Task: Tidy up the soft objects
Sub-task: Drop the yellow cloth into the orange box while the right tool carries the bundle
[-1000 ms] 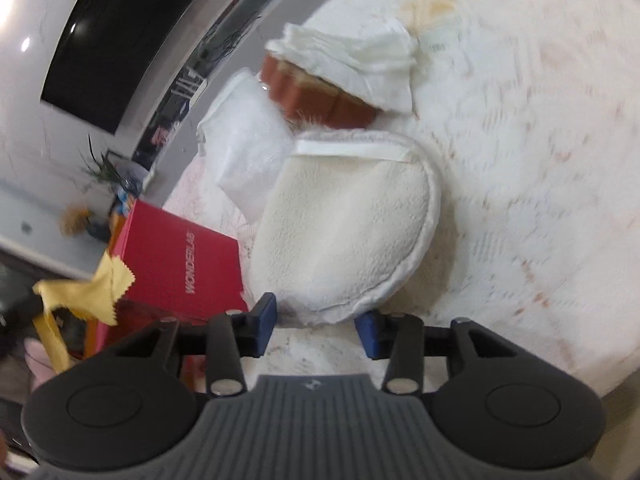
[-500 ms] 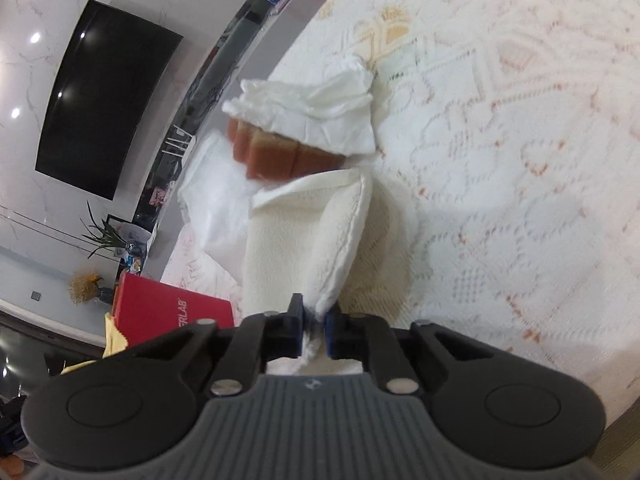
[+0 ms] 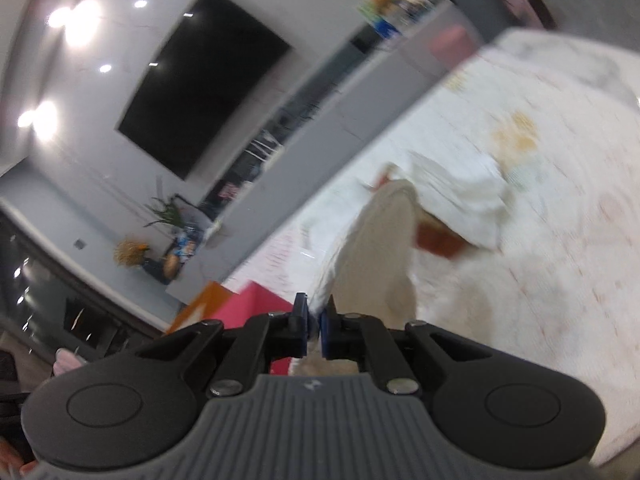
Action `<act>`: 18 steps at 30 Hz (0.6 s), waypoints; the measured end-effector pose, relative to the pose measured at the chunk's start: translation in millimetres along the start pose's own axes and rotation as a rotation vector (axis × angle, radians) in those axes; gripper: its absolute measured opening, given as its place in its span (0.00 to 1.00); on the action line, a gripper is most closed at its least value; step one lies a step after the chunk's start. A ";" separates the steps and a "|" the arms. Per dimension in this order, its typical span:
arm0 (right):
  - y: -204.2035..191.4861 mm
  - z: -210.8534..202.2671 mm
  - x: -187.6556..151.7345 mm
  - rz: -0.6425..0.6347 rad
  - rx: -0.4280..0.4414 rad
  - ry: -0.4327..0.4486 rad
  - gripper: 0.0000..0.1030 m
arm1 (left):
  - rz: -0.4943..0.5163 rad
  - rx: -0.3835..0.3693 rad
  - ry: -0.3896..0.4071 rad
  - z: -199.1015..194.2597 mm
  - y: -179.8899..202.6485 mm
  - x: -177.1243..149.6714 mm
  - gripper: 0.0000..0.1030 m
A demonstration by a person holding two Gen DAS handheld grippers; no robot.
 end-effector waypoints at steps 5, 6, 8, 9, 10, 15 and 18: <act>-24.6 -19.3 4.9 -0.044 0.103 0.046 0.03 | -0.005 0.018 0.032 -8.4 11.6 4.1 0.00; -27.7 -23.6 5.8 -0.044 0.124 0.055 0.03 | 0.003 0.019 0.039 -10.6 14.2 5.7 0.00; -33.5 -30.9 8.0 -0.060 0.147 0.068 0.03 | 0.019 0.024 0.065 -17.3 20.0 9.7 0.00; -35.8 -34.7 8.8 -0.065 0.152 0.074 0.03 | 0.029 0.024 0.080 -21.4 22.2 12.0 0.00; -37.6 -38.1 9.6 -0.068 0.159 0.082 0.03 | 0.038 0.024 0.095 -25.4 25.2 14.4 0.00; -45.0 -52.4 9.7 -0.081 0.194 0.103 0.03 | 0.011 0.017 0.164 -42.8 27.0 25.2 0.00; -52.7 -57.0 3.1 -0.126 0.185 0.104 0.03 | -0.013 0.012 0.199 -54.7 21.4 27.5 0.00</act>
Point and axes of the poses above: each gripper's, at about its wrist camera, not at the fingertips, and z roughly the way its jaws point, y to its right, x to its top, the point moved 2 cm from there along z, roughly the way its jaws point, and after that the axes turned 9 degrees about z, right-handed, at the moved point
